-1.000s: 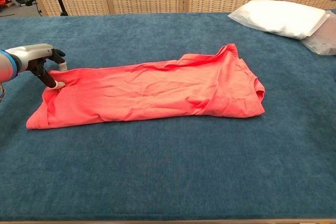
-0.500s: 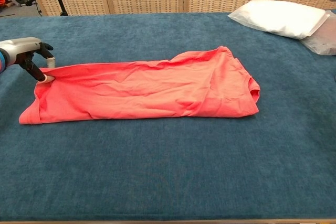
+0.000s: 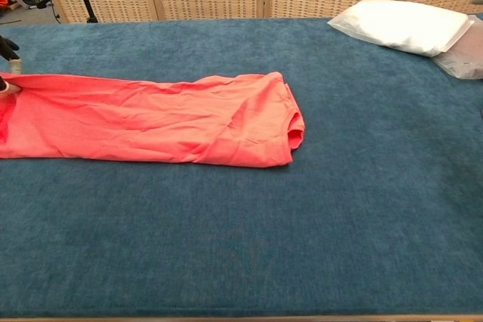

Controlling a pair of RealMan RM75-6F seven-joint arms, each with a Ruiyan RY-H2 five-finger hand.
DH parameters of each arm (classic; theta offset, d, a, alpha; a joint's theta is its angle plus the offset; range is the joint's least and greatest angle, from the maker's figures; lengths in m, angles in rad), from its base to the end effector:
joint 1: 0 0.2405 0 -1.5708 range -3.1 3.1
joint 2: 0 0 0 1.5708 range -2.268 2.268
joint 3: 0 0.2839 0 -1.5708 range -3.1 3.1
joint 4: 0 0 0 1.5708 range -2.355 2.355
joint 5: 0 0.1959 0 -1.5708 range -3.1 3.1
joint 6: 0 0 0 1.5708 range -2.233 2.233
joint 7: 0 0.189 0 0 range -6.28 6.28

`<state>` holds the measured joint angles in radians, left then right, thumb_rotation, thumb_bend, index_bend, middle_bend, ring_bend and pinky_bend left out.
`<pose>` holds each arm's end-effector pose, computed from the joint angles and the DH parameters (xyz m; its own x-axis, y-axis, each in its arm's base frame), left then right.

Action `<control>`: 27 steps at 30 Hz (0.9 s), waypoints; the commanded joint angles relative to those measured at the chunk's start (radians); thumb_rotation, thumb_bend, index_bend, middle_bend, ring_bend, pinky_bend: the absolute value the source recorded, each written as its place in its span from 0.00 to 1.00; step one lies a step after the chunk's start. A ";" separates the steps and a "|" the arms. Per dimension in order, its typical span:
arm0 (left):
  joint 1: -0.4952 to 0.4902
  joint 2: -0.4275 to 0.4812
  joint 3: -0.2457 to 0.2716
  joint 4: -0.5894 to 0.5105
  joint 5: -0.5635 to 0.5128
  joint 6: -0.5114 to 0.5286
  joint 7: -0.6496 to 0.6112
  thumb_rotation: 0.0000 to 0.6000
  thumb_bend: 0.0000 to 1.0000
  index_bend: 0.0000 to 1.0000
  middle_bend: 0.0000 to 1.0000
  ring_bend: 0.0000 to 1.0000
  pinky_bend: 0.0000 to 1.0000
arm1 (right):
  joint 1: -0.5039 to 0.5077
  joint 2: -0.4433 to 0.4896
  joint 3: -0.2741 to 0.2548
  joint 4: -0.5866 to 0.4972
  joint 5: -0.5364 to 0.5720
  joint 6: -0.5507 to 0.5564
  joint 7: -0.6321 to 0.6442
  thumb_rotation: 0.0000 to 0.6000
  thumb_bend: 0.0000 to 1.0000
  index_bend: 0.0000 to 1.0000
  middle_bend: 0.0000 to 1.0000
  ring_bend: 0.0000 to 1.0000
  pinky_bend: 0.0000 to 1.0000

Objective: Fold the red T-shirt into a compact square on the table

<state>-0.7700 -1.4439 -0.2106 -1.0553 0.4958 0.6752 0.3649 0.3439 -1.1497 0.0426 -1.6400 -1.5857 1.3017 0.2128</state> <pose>-0.3338 0.4723 0.0808 0.3332 0.3614 0.8709 0.8614 0.2590 -0.4370 -0.2534 -0.2952 0.1318 0.2018 -0.1649 0.9654 -0.9412 -0.3052 0.1446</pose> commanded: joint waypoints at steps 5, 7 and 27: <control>-0.004 0.041 -0.008 0.011 0.008 -0.050 -0.043 1.00 0.56 0.77 0.00 0.00 0.00 | -0.001 0.001 0.002 -0.002 0.001 0.000 -0.001 1.00 0.00 0.00 0.00 0.00 0.00; 0.001 0.058 -0.014 -0.024 0.017 -0.046 -0.058 1.00 0.56 0.77 0.00 0.00 0.00 | -0.001 0.002 0.001 -0.003 -0.001 0.001 0.001 1.00 0.00 0.00 0.00 0.00 0.00; 0.022 0.131 -0.147 -0.506 0.234 0.144 -0.262 1.00 0.59 0.77 0.00 0.00 0.00 | -0.005 0.021 0.004 -0.006 -0.013 0.014 0.046 1.00 0.00 0.00 0.00 0.00 0.00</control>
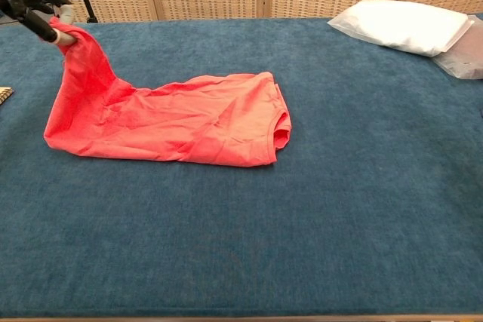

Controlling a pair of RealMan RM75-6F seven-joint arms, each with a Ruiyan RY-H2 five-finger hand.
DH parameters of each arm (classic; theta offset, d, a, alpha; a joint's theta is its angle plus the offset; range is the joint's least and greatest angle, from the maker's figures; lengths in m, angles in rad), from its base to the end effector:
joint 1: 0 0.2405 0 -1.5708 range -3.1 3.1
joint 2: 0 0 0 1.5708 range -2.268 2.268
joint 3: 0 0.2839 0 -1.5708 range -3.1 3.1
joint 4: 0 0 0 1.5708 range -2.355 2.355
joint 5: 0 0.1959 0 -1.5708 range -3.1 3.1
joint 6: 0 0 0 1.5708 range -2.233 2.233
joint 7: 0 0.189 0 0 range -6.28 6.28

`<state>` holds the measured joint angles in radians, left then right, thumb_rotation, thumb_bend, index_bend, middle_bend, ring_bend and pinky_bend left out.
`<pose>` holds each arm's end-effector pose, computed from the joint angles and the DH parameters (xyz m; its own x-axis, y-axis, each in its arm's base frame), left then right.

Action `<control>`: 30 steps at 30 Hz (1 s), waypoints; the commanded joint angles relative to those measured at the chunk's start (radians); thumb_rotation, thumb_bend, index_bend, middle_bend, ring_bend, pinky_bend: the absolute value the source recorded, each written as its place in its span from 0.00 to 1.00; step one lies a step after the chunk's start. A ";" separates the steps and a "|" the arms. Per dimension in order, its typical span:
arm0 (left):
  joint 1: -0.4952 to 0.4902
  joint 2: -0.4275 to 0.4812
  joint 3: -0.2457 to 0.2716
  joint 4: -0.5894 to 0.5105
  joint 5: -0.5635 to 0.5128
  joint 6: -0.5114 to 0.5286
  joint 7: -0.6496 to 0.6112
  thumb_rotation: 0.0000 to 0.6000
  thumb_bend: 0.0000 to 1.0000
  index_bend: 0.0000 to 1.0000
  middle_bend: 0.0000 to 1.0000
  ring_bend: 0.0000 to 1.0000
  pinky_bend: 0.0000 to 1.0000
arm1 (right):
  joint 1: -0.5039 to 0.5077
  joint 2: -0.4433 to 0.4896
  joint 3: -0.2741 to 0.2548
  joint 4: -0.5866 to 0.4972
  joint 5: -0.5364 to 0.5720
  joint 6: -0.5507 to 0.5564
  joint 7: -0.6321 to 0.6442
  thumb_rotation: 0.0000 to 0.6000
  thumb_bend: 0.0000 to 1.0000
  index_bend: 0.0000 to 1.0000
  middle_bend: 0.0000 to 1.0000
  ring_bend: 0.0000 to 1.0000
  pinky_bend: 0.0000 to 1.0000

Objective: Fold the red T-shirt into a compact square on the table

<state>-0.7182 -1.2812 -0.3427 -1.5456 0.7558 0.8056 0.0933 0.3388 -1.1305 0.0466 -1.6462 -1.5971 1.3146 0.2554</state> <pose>-0.2117 0.4466 0.0897 0.0578 0.3007 0.9520 0.9977 0.0173 -0.0660 -0.2521 -0.2944 0.1400 0.1719 -0.1609 0.9719 -0.9444 -0.3076 0.1161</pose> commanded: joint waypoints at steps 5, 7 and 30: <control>-0.100 -0.114 -0.027 -0.015 -0.059 0.055 0.055 1.00 0.59 0.77 0.00 0.00 0.00 | 0.002 0.007 0.001 0.000 -0.004 -0.001 0.021 1.00 0.00 0.00 0.00 0.00 0.00; -0.124 -0.140 -0.025 -0.011 -0.072 0.069 0.082 1.00 0.59 0.77 0.00 0.00 0.00 | 0.002 0.009 0.001 0.001 -0.004 -0.001 0.027 1.00 0.00 0.00 0.00 0.00 0.00; -0.368 -0.468 -0.061 0.291 -0.251 0.069 0.236 1.00 0.58 0.77 0.00 0.00 0.00 | 0.004 0.035 0.017 0.019 0.018 -0.004 0.121 1.00 0.00 0.00 0.00 0.00 0.00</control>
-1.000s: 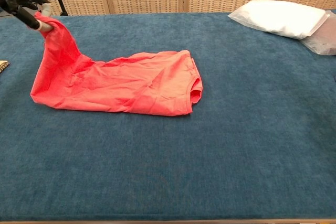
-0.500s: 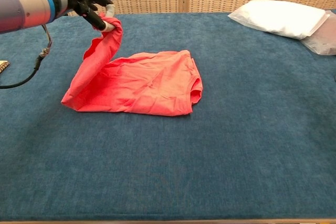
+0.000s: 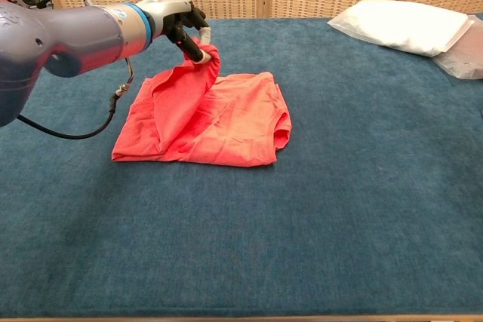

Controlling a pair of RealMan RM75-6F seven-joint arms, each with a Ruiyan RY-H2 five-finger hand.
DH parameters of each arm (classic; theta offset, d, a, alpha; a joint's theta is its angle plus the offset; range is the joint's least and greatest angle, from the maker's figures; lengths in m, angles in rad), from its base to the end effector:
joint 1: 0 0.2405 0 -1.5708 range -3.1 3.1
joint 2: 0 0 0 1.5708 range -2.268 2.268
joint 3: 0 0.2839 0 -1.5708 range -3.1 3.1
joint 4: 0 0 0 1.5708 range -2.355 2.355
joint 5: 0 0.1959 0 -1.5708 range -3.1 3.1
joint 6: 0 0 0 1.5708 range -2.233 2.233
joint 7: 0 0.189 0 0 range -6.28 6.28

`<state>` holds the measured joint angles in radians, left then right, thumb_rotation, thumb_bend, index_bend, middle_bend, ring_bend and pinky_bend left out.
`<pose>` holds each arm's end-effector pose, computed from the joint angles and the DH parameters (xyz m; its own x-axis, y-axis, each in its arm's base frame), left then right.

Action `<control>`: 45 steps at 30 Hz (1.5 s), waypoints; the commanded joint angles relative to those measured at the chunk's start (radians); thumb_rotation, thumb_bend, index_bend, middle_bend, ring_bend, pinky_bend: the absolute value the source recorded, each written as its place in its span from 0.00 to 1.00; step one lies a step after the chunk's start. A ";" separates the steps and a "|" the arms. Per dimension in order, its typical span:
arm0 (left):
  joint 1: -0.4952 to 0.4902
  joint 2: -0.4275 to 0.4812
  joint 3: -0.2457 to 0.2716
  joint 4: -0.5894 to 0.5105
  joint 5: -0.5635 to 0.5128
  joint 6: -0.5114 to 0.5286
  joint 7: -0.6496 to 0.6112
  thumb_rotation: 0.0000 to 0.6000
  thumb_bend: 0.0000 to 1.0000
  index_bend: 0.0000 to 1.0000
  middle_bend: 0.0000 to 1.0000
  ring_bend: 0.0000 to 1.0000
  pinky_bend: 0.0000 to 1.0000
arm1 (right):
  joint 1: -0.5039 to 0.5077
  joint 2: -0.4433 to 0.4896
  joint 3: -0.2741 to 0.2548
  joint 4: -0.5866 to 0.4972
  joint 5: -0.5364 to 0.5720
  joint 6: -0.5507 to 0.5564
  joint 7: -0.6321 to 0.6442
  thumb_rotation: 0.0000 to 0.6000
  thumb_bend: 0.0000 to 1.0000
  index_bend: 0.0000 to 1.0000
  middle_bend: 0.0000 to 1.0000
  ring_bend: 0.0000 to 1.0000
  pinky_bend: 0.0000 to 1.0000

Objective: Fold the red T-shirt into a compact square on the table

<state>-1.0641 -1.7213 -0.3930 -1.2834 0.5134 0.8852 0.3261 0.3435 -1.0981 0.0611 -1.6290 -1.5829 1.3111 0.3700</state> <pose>-0.0746 0.4815 -0.0500 0.0547 0.3567 0.9326 0.9962 -0.0825 -0.0269 -0.2574 -0.3015 0.1555 0.1021 -0.1649 0.9810 -0.9579 -0.2823 0.0522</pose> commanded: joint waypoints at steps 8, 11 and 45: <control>-0.047 -0.075 -0.003 0.070 -0.025 -0.006 0.040 1.00 0.29 0.07 0.00 0.00 0.00 | 0.001 0.005 0.004 0.010 0.009 -0.007 0.023 1.00 0.00 0.00 0.00 0.00 0.00; -0.037 -0.075 -0.006 0.064 0.009 0.004 0.018 1.00 0.17 0.00 0.00 0.00 0.00 | 0.000 0.005 0.004 0.011 0.009 -0.006 0.025 1.00 0.00 0.00 0.00 0.00 0.00; 0.264 0.023 0.279 0.272 0.809 0.046 -0.602 1.00 0.32 0.35 0.00 0.00 0.00 | 0.005 -0.014 -0.003 0.007 0.006 -0.022 -0.023 1.00 0.00 0.00 0.00 0.00 0.00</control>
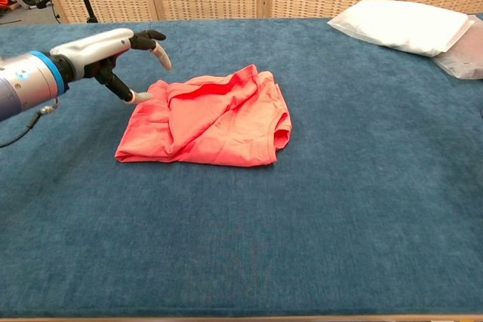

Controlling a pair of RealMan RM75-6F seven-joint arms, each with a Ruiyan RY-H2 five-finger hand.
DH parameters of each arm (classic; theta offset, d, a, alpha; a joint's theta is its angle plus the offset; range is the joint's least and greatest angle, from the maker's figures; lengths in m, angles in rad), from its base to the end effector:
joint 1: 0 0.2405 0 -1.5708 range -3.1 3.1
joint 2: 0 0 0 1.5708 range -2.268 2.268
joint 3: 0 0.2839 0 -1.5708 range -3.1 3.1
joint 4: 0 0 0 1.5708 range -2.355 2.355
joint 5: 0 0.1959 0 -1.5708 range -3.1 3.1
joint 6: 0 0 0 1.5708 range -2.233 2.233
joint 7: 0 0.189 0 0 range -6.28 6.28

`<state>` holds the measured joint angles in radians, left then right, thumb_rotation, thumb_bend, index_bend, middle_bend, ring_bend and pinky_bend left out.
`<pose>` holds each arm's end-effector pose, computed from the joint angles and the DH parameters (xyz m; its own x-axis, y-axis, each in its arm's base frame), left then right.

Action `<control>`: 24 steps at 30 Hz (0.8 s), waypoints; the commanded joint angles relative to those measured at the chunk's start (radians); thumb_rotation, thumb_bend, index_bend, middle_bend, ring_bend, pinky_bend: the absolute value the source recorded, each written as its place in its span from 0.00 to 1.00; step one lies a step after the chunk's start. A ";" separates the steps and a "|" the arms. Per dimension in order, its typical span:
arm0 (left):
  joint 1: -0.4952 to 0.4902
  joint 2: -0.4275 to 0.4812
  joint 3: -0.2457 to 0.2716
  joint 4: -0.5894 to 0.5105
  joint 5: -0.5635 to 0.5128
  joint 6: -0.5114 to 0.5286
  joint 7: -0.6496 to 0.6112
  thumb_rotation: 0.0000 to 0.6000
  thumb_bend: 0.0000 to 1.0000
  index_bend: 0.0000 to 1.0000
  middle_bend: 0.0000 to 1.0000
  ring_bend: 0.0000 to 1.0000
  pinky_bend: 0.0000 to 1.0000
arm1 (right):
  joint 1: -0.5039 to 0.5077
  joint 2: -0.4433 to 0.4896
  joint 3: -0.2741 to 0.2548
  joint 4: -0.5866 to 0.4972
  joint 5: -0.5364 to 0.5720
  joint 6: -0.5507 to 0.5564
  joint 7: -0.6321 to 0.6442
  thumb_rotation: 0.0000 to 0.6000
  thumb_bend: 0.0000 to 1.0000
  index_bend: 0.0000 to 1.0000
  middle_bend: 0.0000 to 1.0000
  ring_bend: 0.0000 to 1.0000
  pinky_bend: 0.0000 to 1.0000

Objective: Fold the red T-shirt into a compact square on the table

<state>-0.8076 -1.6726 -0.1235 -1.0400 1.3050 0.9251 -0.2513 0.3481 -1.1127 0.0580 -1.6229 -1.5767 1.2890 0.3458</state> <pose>-0.1841 0.4456 -0.0337 0.2509 0.2970 0.9213 0.9274 -0.3467 -0.1408 -0.2594 -0.3022 0.1472 0.1221 -0.1811 0.9759 -0.9585 -0.2767 0.0686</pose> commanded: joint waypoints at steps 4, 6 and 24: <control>0.009 -0.059 0.007 0.068 0.035 0.013 -0.045 1.00 0.33 0.36 0.00 0.00 0.00 | 0.001 0.001 0.000 0.002 -0.001 -0.001 0.006 1.00 0.00 0.00 0.00 0.00 0.00; 0.008 -0.072 0.003 0.081 0.038 0.014 -0.049 1.00 0.33 0.36 0.00 0.00 0.00 | 0.001 0.002 0.000 0.002 -0.001 0.000 0.009 1.00 0.00 0.00 0.00 0.00 0.00; -0.013 -0.181 -0.034 0.218 0.024 -0.033 -0.018 1.00 0.36 0.38 0.00 0.00 0.00 | 0.001 0.004 0.001 0.005 0.003 -0.002 0.016 1.00 0.00 0.00 0.00 0.00 0.00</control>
<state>-0.8190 -1.8496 -0.1545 -0.8263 1.3297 0.8946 -0.2698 0.3495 -1.1088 0.0593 -1.6177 -1.5743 1.2866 0.3619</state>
